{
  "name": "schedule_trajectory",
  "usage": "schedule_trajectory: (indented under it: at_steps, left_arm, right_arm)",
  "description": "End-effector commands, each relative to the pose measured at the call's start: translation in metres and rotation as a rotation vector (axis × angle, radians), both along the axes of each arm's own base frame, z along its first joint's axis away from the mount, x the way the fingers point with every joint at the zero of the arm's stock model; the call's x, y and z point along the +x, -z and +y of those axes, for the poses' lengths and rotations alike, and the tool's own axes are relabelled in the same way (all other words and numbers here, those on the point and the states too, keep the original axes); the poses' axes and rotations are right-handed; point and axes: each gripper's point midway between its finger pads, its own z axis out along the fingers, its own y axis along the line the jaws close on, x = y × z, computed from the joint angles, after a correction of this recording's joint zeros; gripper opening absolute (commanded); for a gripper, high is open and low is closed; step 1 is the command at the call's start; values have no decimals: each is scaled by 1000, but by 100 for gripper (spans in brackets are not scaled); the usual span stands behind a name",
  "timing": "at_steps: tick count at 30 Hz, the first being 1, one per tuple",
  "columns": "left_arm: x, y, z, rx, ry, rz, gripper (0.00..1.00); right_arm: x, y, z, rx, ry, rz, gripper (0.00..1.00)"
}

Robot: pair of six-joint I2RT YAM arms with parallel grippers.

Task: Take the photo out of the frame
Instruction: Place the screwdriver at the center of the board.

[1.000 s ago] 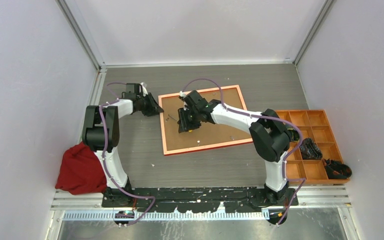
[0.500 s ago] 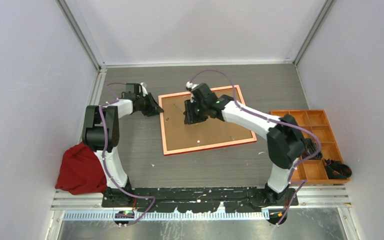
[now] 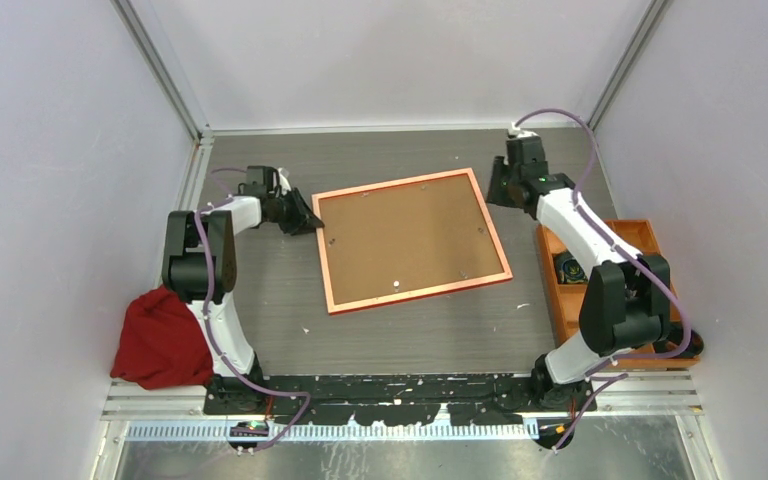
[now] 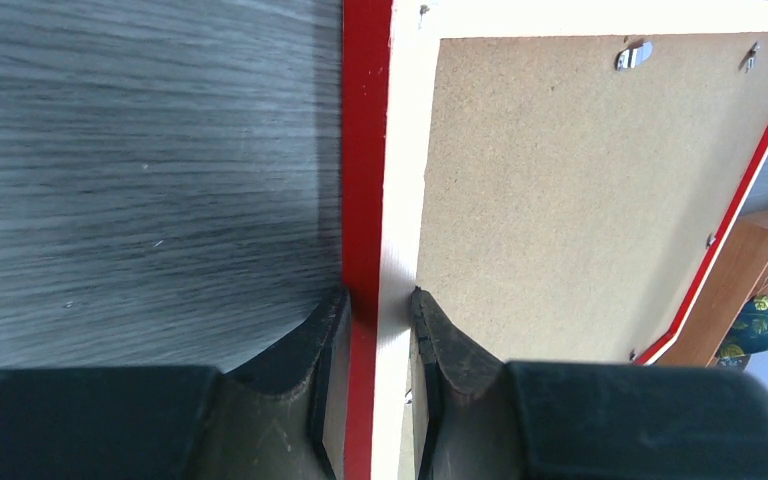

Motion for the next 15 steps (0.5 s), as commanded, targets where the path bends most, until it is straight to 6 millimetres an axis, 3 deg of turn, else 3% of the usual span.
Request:
schedule_trajectory:
  at_steps: [1,8,15]
  left_arm:
    - [-10,2,12,35,-9,61,0]
    - [-3,-5,19,84,-2,64,2]
    - [3,-14,33,76,-27,51,9]
  right_arm:
    - [0,15,-49,-102,45,32,0]
    - [-1,58,-84,-160,103,156,1]
    - [-4,91,-101,-207,127,280,2]
